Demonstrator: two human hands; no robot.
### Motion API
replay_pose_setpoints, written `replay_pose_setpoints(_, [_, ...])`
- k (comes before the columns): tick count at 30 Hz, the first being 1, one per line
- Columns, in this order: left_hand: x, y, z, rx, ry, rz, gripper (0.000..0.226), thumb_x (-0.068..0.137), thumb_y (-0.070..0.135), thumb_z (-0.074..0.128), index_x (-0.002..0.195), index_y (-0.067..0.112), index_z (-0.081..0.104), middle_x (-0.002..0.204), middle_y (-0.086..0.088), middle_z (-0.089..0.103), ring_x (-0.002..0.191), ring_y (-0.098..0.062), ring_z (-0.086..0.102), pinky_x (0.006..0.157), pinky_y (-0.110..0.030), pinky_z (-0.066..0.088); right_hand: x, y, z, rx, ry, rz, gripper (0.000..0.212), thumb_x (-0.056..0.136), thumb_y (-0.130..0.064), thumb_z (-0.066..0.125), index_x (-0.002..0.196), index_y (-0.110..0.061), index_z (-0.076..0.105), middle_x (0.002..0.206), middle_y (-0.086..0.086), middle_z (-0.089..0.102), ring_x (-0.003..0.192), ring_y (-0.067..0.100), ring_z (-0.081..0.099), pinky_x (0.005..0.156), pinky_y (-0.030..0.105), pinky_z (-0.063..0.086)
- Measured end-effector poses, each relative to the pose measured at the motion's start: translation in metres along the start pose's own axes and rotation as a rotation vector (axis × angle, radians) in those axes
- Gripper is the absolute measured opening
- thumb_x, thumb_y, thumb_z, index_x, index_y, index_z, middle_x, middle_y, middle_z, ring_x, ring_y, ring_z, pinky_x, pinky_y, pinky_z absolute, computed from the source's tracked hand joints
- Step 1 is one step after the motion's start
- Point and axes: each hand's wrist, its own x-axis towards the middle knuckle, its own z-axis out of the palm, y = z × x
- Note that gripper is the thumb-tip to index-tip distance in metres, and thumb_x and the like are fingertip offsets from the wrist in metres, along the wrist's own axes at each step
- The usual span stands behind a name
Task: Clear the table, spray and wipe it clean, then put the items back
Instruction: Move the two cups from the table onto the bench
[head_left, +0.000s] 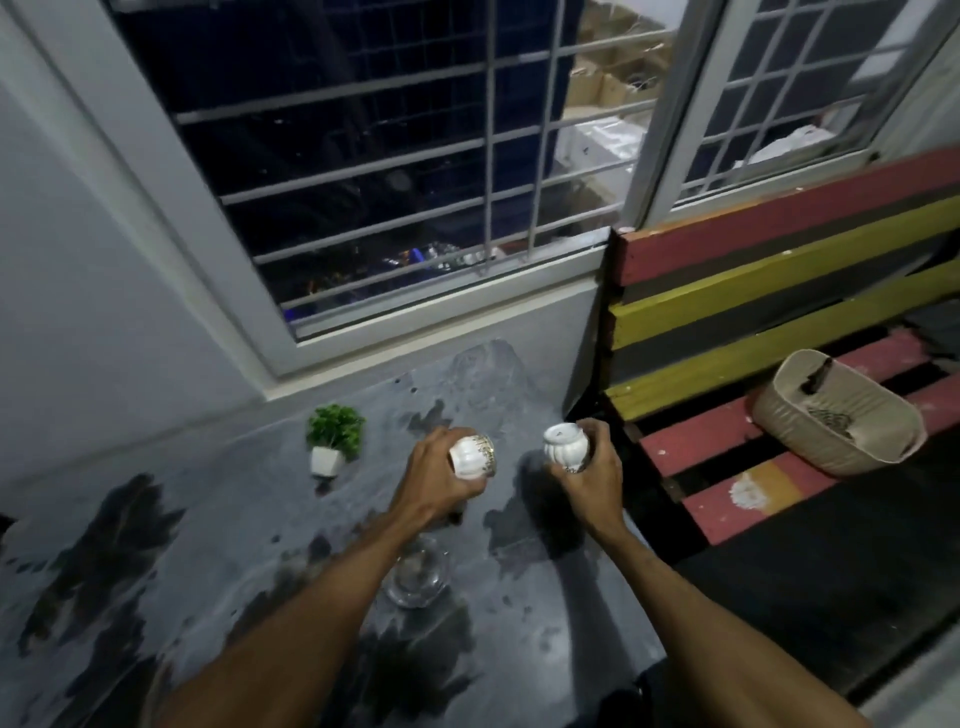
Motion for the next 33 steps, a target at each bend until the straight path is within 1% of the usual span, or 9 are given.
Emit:
replay_pose_setpoints(4, [0.052,0.074,0.071,0.019,-0.075,0.02,0.071,0.063,0.027,0.09,0.126,0.016,0.059,0.113,-0.001,0.065,0.099,-0.02,0.063,0.083,-0.023,0.045,0.055,0.045,-0.068,0.046,0.087,0.059,0.061,0.063,-0.022,0.086,0.11,-0.033,0.049,0.102,-0.006,0.066,0.094,0.017,0.065,0.079,0.047,0.054])
replay_pose_setpoints(6, [0.077,0.105,0.108,0.028,-0.103,-0.011,0.065,0.063,0.028,0.088,0.115,0.016,0.051,0.104,-0.003,0.065,0.09,-0.023,0.063,0.071,-0.031,0.049,0.084,0.073,-0.094,0.07,0.114,0.105,0.062,0.065,-0.018,0.086,0.111,-0.034,0.049,0.102,-0.006,0.066,0.095,0.018,0.065,0.081,0.048,0.054])
replay_pose_setpoints(8, [0.102,0.13,0.148,0.063,-0.138,-0.031,0.056,0.064,0.026,0.084,0.108,0.012,0.053,0.099,-0.006,0.063,0.087,-0.024,0.061,0.068,-0.032,0.044,0.113,0.102,-0.121,0.076,0.14,0.142,0.07,0.064,-0.014,0.087,0.121,-0.031,0.051,0.111,-0.005,0.065,0.103,0.017,0.064,0.089,0.046,0.054])
replay_pose_setpoints(11, [0.153,0.161,0.228,0.075,-0.228,-0.001,0.058,0.058,0.04,0.074,0.109,0.015,0.065,0.102,-0.005,0.069,0.096,-0.029,0.065,0.08,-0.035,0.047,0.164,0.162,-0.17,0.075,0.153,0.207,0.072,0.064,-0.013,0.087,0.126,-0.03,0.055,0.118,-0.002,0.064,0.109,0.015,0.062,0.093,0.043,0.053])
replay_pose_setpoints(14, [0.202,0.164,0.305,0.149,-0.283,0.039,0.066,0.057,0.05,0.072,0.114,0.016,0.07,0.102,-0.006,0.073,0.096,-0.031,0.067,0.088,-0.035,0.04,0.2,0.214,-0.201,0.047,0.164,0.226,0.064,0.064,-0.015,0.088,0.121,-0.026,0.059,0.112,-0.001,0.066,0.105,0.015,0.064,0.089,0.043,0.054])
replay_pose_setpoints(17, [0.236,0.171,0.362,0.151,-0.272,0.053,0.055,0.063,0.05,0.078,0.109,0.021,0.072,0.095,-0.001,0.075,0.087,-0.025,0.068,0.088,-0.042,0.048,0.227,0.261,-0.216,0.023,0.168,0.229,0.058,0.065,-0.021,0.088,0.115,-0.029,0.06,0.108,-0.006,0.067,0.101,0.015,0.063,0.084,0.045,0.054])
replay_pose_setpoints(23, [0.275,0.151,0.476,0.281,-0.317,-0.026,0.067,0.073,0.053,0.066,0.129,0.017,0.061,0.117,-0.008,0.063,0.112,-0.034,0.054,0.091,-0.038,0.041,0.268,0.364,-0.216,-0.054,0.145,0.187,0.057,0.069,-0.008,0.085,0.117,-0.022,0.056,0.108,-0.012,0.056,0.102,0.015,0.057,0.086,0.037,0.051])
replay_pose_setpoints(28, [0.289,0.135,0.527,0.336,-0.263,-0.094,0.06,0.077,0.053,0.071,0.123,0.016,0.061,0.12,-0.009,0.061,0.113,-0.03,0.051,0.085,-0.039,0.048,0.278,0.426,-0.207,-0.172,0.096,0.163,0.054,0.074,-0.01,0.083,0.118,-0.013,0.053,0.11,0.0,0.052,0.103,0.011,0.048,0.086,0.034,0.047])
replay_pose_setpoints(33, [0.301,0.125,0.557,0.328,-0.213,-0.118,0.063,0.07,0.06,0.069,0.115,0.016,0.063,0.112,-0.008,0.064,0.108,-0.029,0.054,0.082,-0.039,0.049,0.284,0.452,-0.203,-0.208,0.11,0.104,0.054,0.073,0.001,0.08,0.12,-0.008,0.054,0.107,-0.005,0.046,0.1,-0.001,0.037,0.085,0.02,0.035])
